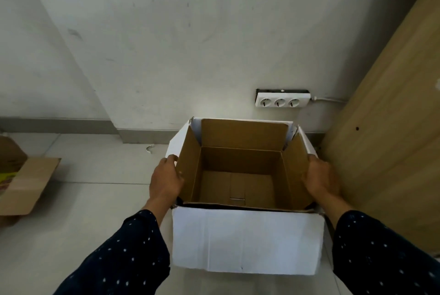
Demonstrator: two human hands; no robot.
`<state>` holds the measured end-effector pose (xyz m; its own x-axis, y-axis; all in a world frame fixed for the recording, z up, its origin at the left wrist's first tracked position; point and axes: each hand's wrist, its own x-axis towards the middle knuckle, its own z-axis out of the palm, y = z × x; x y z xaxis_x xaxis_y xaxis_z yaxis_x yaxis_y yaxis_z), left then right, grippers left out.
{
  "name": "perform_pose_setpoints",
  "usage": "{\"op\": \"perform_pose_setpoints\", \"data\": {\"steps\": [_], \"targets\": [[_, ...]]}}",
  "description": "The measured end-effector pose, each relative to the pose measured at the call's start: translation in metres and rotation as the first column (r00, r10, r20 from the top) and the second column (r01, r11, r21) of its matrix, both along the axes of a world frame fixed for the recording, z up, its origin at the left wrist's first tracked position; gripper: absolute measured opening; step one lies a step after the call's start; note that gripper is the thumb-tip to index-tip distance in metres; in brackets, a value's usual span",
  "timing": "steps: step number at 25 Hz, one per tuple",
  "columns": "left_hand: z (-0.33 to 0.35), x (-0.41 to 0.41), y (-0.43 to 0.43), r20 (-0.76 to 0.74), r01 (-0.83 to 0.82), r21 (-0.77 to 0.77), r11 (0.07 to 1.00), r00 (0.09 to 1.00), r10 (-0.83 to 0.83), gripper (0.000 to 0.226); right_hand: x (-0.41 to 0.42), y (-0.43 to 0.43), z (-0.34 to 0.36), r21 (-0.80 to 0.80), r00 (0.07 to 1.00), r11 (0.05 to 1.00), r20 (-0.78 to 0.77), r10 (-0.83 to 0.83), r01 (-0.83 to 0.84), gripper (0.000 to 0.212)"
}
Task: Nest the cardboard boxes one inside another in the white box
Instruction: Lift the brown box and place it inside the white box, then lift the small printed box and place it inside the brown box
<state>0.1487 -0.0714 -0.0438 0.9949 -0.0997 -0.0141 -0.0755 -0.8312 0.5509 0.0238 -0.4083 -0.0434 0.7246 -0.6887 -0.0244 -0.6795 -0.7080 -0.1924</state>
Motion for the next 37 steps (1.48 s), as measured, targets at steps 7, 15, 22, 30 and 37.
{"op": "perform_pose_setpoints", "data": {"steps": [7,15,22,30,37], "targets": [[-0.002,0.004,0.021,-0.088,0.086,-0.003,0.996,0.992,-0.086,0.05,0.007,0.023,0.014,-0.222,0.994,0.973,-0.1,0.039,-0.06,0.056],[0.036,0.027,0.183,-0.072,0.136,0.368,0.92,0.99,-0.118,0.055,0.104,0.222,0.067,-0.032,0.873,0.874,0.043,0.486,-0.485,0.061],[0.022,0.049,0.414,-0.036,-0.057,0.491,0.869,0.996,0.086,0.053,0.182,0.489,0.036,0.091,0.695,0.689,0.072,0.716,-0.719,0.059],[-0.063,0.12,0.641,-0.096,-0.195,0.471,0.86,0.958,0.269,0.055,0.268,0.726,-0.086,0.368,0.693,0.64,0.019,0.721,-0.675,0.063],[-0.145,0.166,0.703,-0.22,-0.128,0.41,0.903,0.947,0.234,0.054,0.324,0.79,-0.168,0.748,0.991,0.652,0.057,0.121,-0.123,0.08]]}}
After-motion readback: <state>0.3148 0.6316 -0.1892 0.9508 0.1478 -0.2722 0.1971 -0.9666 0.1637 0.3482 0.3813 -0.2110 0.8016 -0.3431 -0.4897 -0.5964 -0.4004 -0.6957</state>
